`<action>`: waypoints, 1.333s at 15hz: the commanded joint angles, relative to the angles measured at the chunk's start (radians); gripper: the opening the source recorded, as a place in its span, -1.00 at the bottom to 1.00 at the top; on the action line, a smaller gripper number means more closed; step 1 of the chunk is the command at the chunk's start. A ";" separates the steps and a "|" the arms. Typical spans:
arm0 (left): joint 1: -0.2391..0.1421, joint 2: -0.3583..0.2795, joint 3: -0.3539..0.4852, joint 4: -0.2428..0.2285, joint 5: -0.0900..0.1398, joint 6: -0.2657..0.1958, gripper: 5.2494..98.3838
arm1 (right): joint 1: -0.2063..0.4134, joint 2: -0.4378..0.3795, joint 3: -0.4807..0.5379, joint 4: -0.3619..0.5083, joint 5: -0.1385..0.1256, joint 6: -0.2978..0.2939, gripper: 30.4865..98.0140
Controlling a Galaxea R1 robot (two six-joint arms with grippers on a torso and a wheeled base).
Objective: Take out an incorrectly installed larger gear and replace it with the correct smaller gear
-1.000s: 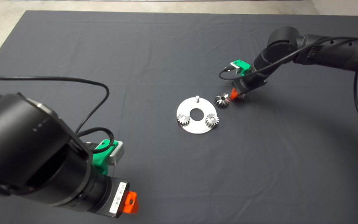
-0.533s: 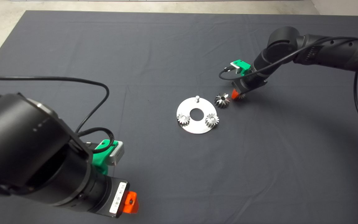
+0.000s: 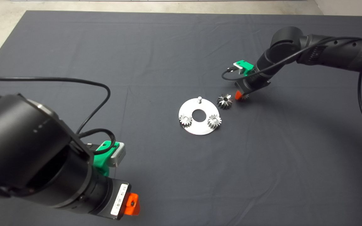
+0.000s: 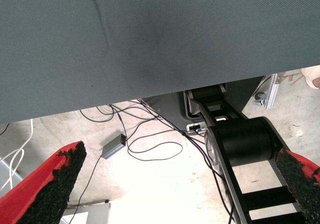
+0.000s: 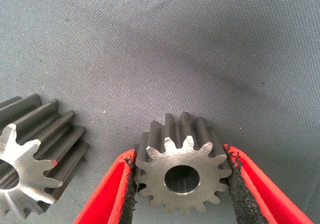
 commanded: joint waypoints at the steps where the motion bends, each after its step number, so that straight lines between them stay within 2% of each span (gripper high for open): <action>1: -0.016 0.002 0.016 -0.018 0.003 -0.005 0.99 | 0.002 0.004 -0.028 -0.028 -0.008 -0.009 -0.61; 5: -0.016 0.001 0.016 -0.018 0.003 -0.003 0.99 | -0.006 0.007 -0.030 -0.028 -0.021 -0.015 -0.63; 6: -0.016 0.000 0.017 -0.018 0.003 -0.003 0.99 | -0.006 0.015 -0.020 -0.029 -0.037 -0.017 -0.66; 7: -0.016 0.000 0.018 -0.018 0.003 -0.003 0.99 | -0.004 0.031 -0.016 -0.032 -0.078 -0.015 -0.66; 8: -0.016 0.000 0.018 -0.018 0.003 -0.003 0.99 | 0.000 0.036 -0.024 -0.037 -0.104 -0.010 -0.66; 11: -0.016 0.000 0.016 -0.018 0.004 -0.003 0.99 | 0.008 0.051 -0.022 -0.037 -0.116 -0.009 -0.69; 14: -0.016 -0.001 0.018 -0.018 0.003 -0.003 0.99 | 0.065 0.063 -0.016 -0.033 -0.121 0.000 -0.69; 17: -0.016 -0.001 0.017 -0.018 0.003 -0.004 0.99 | 0.148 0.106 -0.019 -0.028 -0.124 0.006 -0.69; 18: -0.016 -0.001 0.016 -0.018 0.003 -0.005 0.99 | 0.170 0.121 -0.020 -0.028 -0.134 0.009 -0.68; 20: -0.016 -0.001 0.017 -0.018 0.003 -0.005 0.99 | 0.214 0.137 -0.017 -0.028 -0.153 0.055 -0.69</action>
